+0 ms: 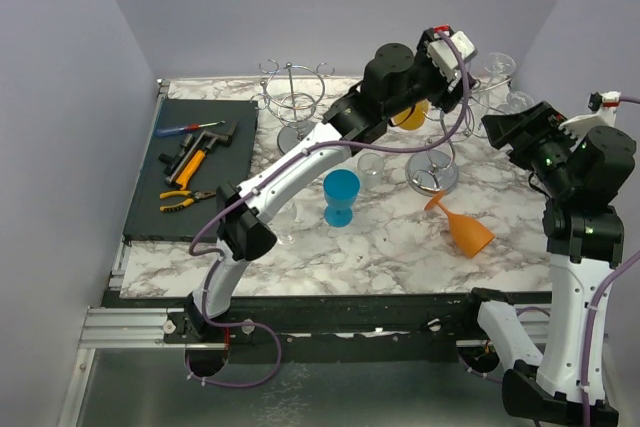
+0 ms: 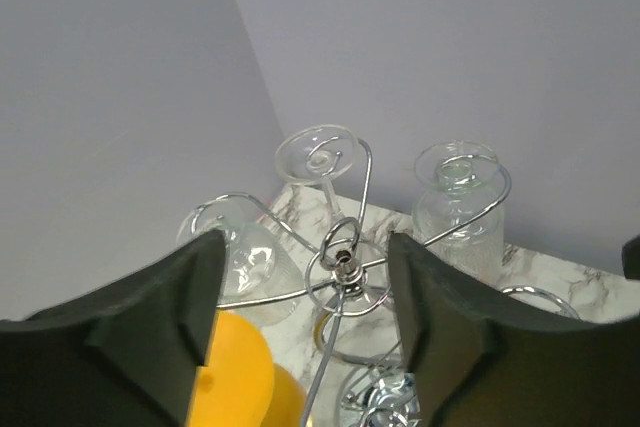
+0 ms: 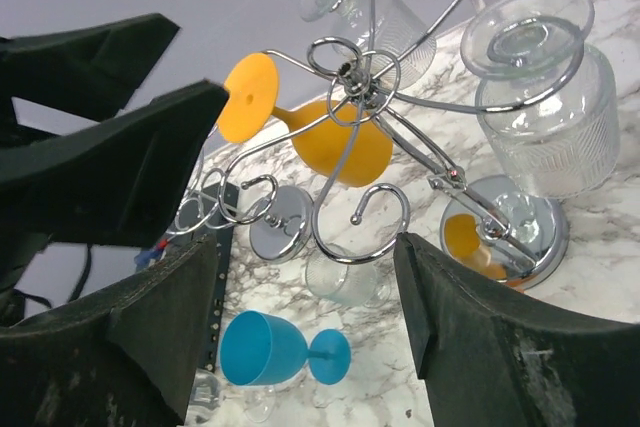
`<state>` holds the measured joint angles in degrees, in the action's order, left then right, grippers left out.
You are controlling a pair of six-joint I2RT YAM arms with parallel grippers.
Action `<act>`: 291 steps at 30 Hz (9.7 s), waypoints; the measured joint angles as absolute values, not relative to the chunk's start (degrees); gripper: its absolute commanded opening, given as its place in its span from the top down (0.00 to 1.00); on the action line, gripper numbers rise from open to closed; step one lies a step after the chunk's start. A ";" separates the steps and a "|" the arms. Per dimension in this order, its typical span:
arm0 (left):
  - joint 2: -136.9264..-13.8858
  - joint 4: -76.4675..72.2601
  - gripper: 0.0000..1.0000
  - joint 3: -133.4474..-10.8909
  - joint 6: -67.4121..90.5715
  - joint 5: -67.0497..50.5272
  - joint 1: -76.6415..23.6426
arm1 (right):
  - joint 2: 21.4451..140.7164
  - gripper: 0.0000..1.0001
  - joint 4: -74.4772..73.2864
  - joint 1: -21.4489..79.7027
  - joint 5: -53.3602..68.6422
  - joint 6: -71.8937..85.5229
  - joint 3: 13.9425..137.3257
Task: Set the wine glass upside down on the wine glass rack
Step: Adjust the wine rack at the center of the board, then pick up the wine glass at the center of the board, then turn the wine glass upside down at the wine rack.
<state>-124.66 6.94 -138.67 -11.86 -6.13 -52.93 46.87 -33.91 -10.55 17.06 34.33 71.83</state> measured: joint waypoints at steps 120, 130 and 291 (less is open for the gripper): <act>-78.87 49.58 0.01 -107.39 -2.83 -6.79 -22.24 | 106.74 0.66 -26.09 40.21 -28.05 28.34 83.72; -78.87 49.58 0.01 -107.39 -2.83 -7.29 -22.24 | 106.94 0.50 -25.63 40.62 -27.33 28.45 84.07; -66.67 29.17 1.00 -85.76 -66.28 -36.05 -37.15 | 56.40 0.00 -6.13 46.22 13.54 22.48 60.84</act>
